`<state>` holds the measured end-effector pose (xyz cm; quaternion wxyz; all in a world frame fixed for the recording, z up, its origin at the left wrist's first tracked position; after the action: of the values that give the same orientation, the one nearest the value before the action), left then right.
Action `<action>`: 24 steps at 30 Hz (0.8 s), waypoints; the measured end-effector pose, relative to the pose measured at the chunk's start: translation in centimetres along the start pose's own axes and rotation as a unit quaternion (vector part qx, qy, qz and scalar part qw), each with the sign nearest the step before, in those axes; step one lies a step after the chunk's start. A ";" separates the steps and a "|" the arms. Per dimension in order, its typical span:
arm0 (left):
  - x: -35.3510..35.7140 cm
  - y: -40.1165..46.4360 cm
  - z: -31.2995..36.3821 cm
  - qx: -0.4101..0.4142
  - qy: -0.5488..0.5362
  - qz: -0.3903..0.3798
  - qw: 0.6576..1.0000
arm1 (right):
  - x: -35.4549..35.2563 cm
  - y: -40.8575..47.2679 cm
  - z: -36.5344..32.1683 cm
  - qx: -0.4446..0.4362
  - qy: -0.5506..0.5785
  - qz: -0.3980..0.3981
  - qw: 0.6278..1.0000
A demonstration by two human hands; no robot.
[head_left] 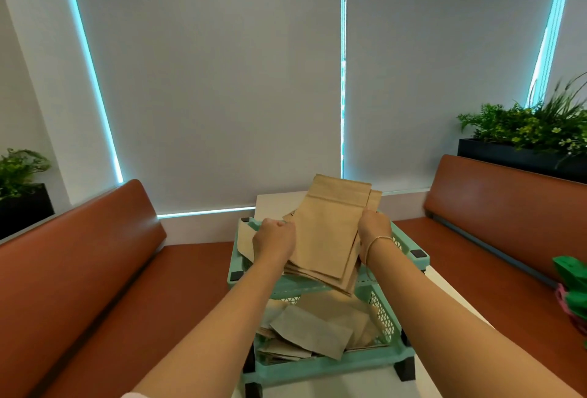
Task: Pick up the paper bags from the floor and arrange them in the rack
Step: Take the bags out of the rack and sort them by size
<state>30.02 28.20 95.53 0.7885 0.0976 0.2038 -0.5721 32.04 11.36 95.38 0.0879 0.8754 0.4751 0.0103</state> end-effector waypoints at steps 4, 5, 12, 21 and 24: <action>0.5 -0.7 0.2 -0.001 0.010 -0.074 0.997 | -0.7 -0.1 0.5 0.003 0.030 0.031 0.999; 0.7 -0.7 0.2 -0.009 0.006 -0.091 0.996 | -0.9 0.0 0.6 -0.002 0.033 0.037 0.999; 1.9 -1.5 0.5 -0.031 -0.025 -0.194 0.980 | -2.9 0.0 1.1 -0.029 0.039 -0.009 0.999; 2.2 -1.3 1.7 -0.027 -0.079 -0.214 0.973 | -2.4 -0.8 0.9 -0.055 0.065 -0.141 0.986; 1.7 -0.7 1.4 -0.015 -0.038 -0.207 0.978 | -1.0 -1.6 0.6 -0.039 0.067 -0.179 0.981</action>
<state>30.05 25.95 96.10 0.6619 0.0198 0.1975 -0.7229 30.22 11.35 94.61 0.0908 0.7692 0.6284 0.0714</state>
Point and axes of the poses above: each hand's wrist, its own y-axis towards the middle knuckle, its own x-axis out of the palm, z = x × y, the point moved 1 cm from there along y, towards the middle knuckle, and after that the axes turned 12 degrees about -x, right-handed, at the moved point
